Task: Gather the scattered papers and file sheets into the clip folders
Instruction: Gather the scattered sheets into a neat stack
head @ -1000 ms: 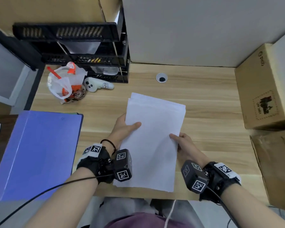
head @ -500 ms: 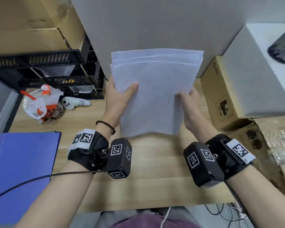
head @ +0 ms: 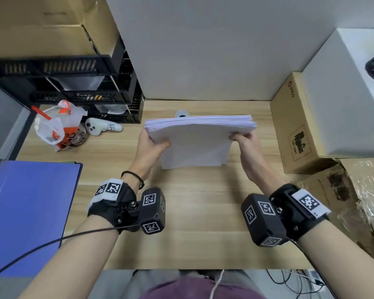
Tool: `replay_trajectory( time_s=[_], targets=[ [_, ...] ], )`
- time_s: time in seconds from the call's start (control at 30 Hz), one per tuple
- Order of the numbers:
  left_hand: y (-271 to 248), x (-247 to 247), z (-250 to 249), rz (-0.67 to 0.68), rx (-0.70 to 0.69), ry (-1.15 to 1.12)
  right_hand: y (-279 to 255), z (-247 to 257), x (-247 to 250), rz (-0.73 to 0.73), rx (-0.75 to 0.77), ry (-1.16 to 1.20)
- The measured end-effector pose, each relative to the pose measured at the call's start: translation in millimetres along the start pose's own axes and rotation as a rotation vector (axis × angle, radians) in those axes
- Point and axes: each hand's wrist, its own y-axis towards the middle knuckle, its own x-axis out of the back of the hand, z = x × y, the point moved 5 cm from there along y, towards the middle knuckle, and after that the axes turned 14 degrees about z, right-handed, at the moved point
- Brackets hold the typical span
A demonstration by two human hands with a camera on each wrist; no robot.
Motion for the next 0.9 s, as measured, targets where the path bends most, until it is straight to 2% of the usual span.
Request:
replay_trajectory(
  time_s=[0.17, 0.37, 0.57, 0.63, 0.7, 0.83, 0.9],
  targets=[
    [0, -14, 3, -0.057, -0.002, 0.003, 5, -2, -7, -0.002, -0.010, -0.083],
    [5, -14, -22, -0.173, -0.014, -0.101, 14, 30, -9, 0.014, 0.059, 0.004],
    [13, -16, -76, -0.200, -0.168, -0.098, 15, 62, -12, -0.049, 0.173, 0.107],
    [16, -13, -77, -0.232, -0.183, -0.104, 15, 63, -7, -0.073, 0.216, 0.114],
    [17, -9, -64, -0.224, -0.150, -0.113, 18, 52, -7, -0.040, 0.196, 0.076],
    [15, -5, -9, -0.172, 0.032, -0.184, 25, 0, -12, 0.060, -0.007, -0.020],
    [12, -5, 7, -0.151, 0.079, -0.167, 28, -19, -14, 0.078, -0.054, -0.053]
  ],
)
